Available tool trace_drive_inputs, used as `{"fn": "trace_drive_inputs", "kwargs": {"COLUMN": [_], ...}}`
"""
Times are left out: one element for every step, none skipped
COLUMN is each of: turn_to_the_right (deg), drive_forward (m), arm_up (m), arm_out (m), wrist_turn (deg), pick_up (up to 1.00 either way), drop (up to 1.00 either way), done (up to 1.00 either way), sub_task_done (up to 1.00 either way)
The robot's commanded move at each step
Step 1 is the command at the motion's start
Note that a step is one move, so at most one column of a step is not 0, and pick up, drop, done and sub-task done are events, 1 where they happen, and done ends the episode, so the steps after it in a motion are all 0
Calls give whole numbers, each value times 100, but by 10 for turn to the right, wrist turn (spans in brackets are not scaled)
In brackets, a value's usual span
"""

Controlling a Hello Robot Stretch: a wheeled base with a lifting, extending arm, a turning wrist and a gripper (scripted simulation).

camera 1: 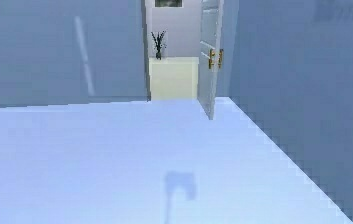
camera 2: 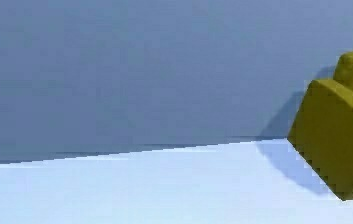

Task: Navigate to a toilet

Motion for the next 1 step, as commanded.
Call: {"fn": "trace_drive_inputs", "kwargs": {"turn_to_the_right": [0], "drive_forward": [100], "arm_up": [0], "arm_out": [0], "wrist_turn": [0], "pick_up": [0], "drop": [0], "done": [0], "sub_task_done": [0]}}
